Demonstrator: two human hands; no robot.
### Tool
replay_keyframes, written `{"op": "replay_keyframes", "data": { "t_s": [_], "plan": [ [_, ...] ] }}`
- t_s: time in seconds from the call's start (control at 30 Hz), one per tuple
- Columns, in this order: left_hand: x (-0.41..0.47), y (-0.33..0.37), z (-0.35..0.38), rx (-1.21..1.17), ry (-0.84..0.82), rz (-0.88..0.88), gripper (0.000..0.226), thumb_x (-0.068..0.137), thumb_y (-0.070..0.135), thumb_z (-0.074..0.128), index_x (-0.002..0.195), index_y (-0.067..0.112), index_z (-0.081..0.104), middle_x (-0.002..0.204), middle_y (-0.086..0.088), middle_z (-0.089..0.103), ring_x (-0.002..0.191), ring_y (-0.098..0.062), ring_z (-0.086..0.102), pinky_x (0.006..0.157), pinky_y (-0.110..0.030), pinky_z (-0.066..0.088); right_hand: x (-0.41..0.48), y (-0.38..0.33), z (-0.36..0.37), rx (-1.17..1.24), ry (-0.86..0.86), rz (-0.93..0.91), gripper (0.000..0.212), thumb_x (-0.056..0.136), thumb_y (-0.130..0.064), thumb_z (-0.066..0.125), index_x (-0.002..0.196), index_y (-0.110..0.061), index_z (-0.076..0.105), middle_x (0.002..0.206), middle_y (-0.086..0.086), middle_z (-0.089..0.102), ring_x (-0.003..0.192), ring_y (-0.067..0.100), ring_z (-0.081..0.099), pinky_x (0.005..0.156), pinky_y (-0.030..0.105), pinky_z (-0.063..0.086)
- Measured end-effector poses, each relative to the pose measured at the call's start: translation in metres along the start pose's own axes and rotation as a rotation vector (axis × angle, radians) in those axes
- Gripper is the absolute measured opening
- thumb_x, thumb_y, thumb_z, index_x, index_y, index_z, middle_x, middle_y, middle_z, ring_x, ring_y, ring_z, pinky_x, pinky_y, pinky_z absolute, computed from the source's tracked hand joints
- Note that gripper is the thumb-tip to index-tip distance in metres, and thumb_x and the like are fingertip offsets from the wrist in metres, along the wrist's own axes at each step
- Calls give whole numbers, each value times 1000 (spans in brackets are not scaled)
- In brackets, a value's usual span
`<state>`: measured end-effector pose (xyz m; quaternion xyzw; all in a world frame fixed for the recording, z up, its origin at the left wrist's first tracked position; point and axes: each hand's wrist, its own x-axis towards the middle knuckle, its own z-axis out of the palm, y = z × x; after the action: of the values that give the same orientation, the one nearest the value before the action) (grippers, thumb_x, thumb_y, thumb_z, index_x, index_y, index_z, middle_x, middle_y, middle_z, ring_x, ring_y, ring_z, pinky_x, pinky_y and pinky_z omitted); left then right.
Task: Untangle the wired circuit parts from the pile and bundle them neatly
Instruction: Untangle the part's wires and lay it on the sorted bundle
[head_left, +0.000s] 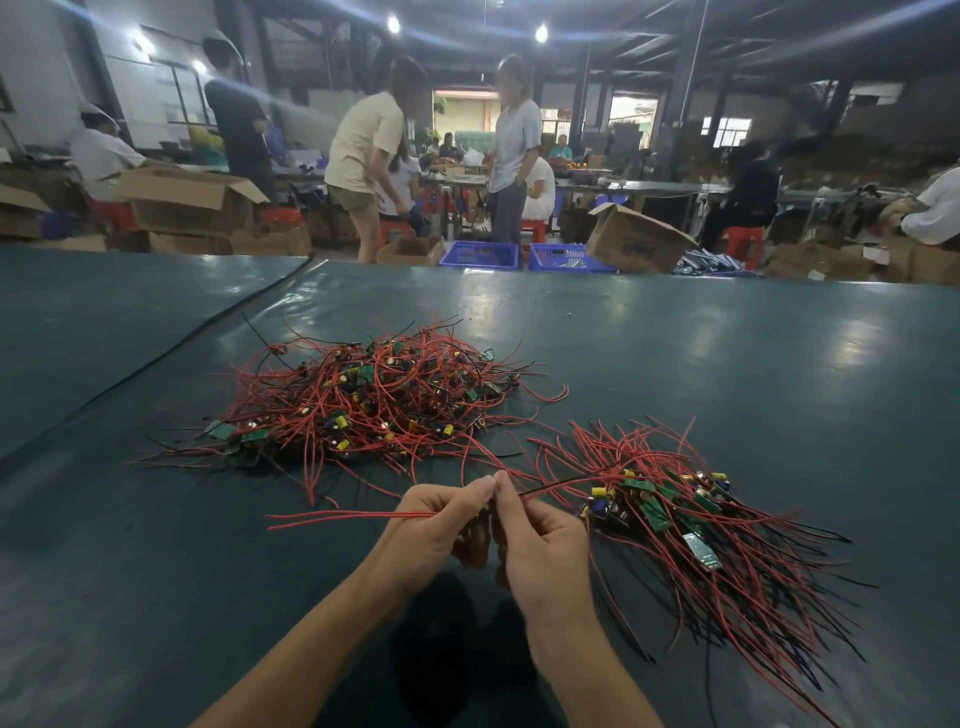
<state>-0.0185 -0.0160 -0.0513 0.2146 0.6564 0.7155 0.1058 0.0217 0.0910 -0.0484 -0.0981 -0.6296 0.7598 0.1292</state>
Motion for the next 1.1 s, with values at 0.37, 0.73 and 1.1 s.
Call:
{"op": "replay_keyframes", "data": {
  "t_s": [0.37,0.73,1.1],
  "plan": [
    [-2,6,-5,68,4,-13,53,89,42,51,42,17,57,44,-1,53,45,-14,50,54,-19,43,31,-17,-48,308,352,18,34,94,-30,63,67,-16,76,54,-6,45,36,2,32,32,14,26],
    [-7,9,2,-48,-55,-182,55,77,64,50,46,19,58,43,2,51,40,-10,48,48,-18,41,-4,4,-7,-154,-278,-133,57,93,-56,44,66,-17,74,60,3,69,61,15,68,62,24,53],
    [2,-6,-35,907,452,247,3,89,27,66,88,27,68,85,15,65,81,-5,59,73,-26,50,21,-17,-46,626,200,263,60,98,-58,40,56,-16,48,42,-7,24,32,8,19,33,16,19]
  ]
}}
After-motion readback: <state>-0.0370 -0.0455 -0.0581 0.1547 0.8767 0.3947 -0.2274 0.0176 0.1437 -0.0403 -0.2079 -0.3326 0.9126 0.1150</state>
